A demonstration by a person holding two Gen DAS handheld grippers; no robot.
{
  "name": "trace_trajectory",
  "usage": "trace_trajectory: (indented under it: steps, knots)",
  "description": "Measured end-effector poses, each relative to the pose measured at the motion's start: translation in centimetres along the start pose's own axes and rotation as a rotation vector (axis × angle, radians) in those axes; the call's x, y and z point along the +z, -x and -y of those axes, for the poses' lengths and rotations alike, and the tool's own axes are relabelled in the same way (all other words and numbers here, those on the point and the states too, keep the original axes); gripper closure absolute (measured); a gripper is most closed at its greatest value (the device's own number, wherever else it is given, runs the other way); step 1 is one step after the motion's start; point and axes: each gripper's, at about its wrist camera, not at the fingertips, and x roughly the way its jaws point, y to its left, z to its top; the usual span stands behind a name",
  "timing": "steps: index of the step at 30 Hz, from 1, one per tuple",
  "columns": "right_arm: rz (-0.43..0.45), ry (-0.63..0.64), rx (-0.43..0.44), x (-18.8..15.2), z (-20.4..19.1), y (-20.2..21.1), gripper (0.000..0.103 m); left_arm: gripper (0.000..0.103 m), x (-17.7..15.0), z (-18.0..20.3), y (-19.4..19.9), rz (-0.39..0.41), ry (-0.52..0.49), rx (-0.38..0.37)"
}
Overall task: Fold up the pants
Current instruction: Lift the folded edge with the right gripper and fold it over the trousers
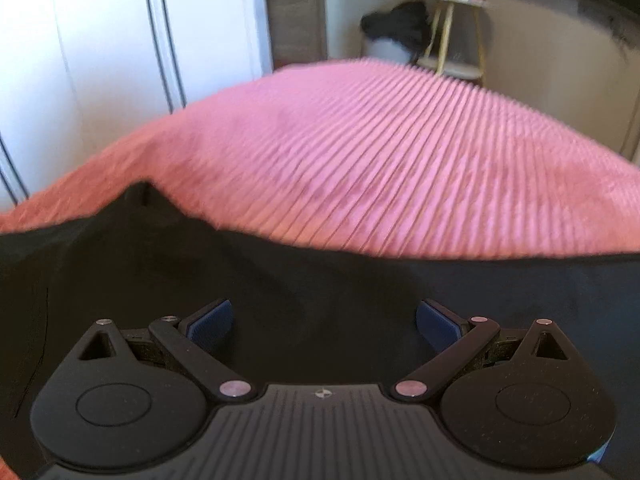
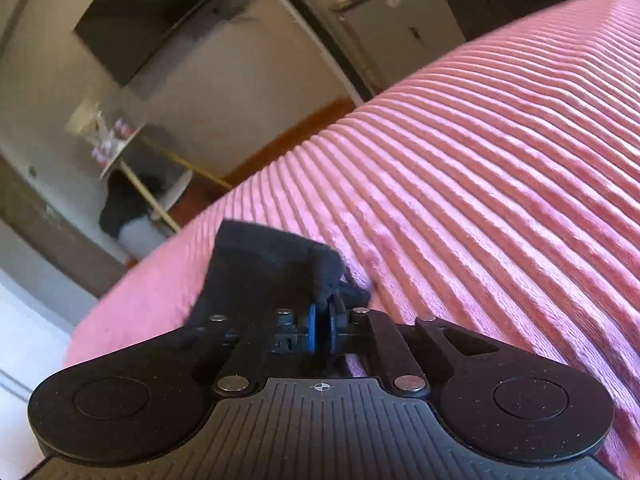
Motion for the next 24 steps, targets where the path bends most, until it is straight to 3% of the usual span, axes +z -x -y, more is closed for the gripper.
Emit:
trace_trajectory:
  steps: [1, 2, 3, 6, 9, 13, 17, 24]
  knots:
    - [0.03, 0.004, -0.036, -0.3, 0.8, 1.2, 0.058, 0.004, 0.0, -0.3, 0.0, -0.004, 0.023, -0.016]
    - [0.037, 0.005, -0.065, -0.3, 0.9, 1.5, 0.049, 0.004, 0.0, -0.6, 0.1, -0.003, 0.04, -0.032]
    - [0.021, -0.016, -0.062, -0.3, 1.2, 1.6, 0.05, 0.004, 0.1, -0.8, 0.2, -0.001, 0.056, -0.053]
    - [-0.095, -0.142, 0.079, -0.4, 2.3, 0.1, 0.051, 0.004, 0.0, -0.7, 0.0, -0.015, 0.072, -0.119]
    - [-0.154, -0.211, 0.15, -0.7, 2.7, -1.5, 0.051, 0.004, 0.0, -0.4, -0.3, -0.029, 0.062, -0.138]
    - [-0.154, -0.228, 0.185, -0.8, 2.7, -2.0, 0.051, 0.004, -0.1, 0.4, -1.0, -0.035, 0.015, -0.128]
    - [-0.152, -0.185, 0.164, -1.0, 2.1, -2.6, 0.076, 0.004, 0.1, 0.9, -1.5, -0.015, 0.001, -0.132]
    - [-0.146, -0.216, 0.192, -0.9, 2.8, -2.2, 0.078, 0.004, 0.4, 2.3, -3.0, 0.037, -0.034, -0.078]
